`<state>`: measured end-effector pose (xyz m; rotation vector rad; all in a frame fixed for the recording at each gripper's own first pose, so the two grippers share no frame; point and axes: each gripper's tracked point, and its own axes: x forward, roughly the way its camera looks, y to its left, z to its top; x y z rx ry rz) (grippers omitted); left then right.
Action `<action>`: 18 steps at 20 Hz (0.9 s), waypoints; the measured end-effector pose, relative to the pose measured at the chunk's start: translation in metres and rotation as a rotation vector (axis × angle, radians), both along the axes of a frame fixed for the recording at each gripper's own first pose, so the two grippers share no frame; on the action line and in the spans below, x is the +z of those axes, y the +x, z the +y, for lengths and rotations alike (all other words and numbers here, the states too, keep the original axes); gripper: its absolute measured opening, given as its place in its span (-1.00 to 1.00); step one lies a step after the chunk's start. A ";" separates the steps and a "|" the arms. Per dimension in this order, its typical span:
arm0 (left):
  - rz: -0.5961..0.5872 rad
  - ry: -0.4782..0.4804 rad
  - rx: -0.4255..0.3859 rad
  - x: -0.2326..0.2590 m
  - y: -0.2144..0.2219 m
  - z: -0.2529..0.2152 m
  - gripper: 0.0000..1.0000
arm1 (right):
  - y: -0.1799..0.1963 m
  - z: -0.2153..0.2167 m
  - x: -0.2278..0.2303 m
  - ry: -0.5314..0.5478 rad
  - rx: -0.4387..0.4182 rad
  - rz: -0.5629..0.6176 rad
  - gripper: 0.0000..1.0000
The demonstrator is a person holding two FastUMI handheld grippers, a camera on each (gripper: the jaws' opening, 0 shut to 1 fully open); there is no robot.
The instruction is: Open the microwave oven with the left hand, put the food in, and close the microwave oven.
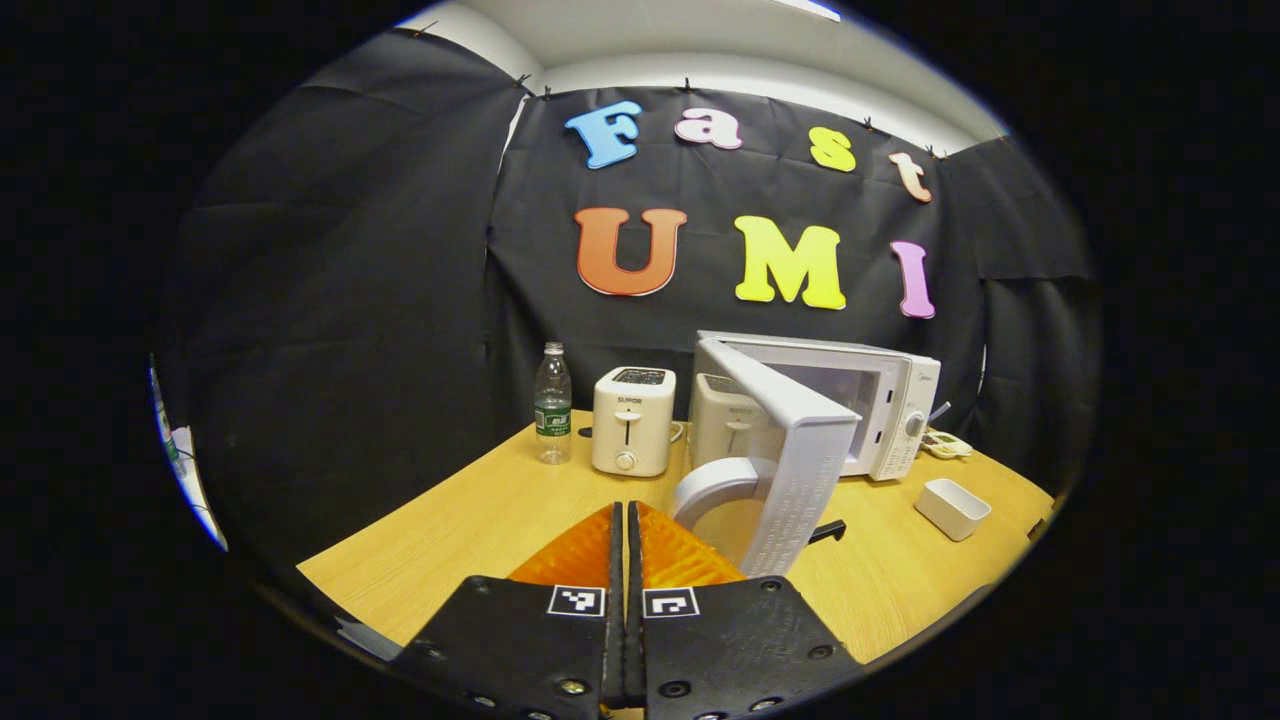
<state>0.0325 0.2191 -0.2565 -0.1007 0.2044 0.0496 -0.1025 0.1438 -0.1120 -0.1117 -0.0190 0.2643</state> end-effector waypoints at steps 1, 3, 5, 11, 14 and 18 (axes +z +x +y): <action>-0.004 -0.013 -0.016 0.000 0.000 -0.009 -1.00 | 0.000 -0.002 0.001 0.000 -0.007 -0.004 0.90; -0.004 -0.027 -0.048 0.000 0.000 -0.029 -0.75 | -0.001 -0.005 0.004 0.002 -0.014 -0.012 0.90; -0.011 -0.027 -0.079 0.000 0.000 -0.050 -0.75 | -0.001 -0.007 0.002 0.004 -0.016 -0.010 0.90; -0.016 -0.058 -0.134 -0.005 0.013 -0.100 -1.00 | 0.003 -0.023 -0.006 0.020 -0.037 0.019 0.90; -0.015 -0.074 -0.146 -0.012 0.024 -0.120 -1.00 | 0.004 -0.037 -0.010 0.025 -0.056 0.024 1.00; -0.023 -0.096 -0.170 -0.017 0.044 -0.148 -1.00 | 0.007 -0.059 -0.009 0.036 -0.090 0.019 0.89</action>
